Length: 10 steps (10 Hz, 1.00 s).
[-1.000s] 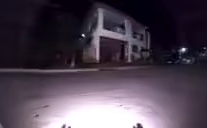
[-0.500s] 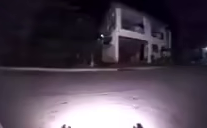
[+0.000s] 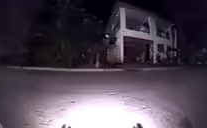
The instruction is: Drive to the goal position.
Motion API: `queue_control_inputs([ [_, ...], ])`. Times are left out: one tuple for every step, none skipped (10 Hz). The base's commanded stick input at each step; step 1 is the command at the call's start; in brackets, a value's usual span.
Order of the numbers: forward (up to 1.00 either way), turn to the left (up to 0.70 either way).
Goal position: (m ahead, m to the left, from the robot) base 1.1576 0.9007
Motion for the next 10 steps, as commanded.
queue_control_inputs([
  [0.45, 0.0],
  [0.45, 0.0],
  [0.45, 0.0],
  [0.45, 0.0],
  [0.45, 0.0],
  [0.45, 0.0],
  [0.45, 0.0],
  [0.45, 0.0],
  [0.45, 0.0],
  [0.45, 0.0],
])
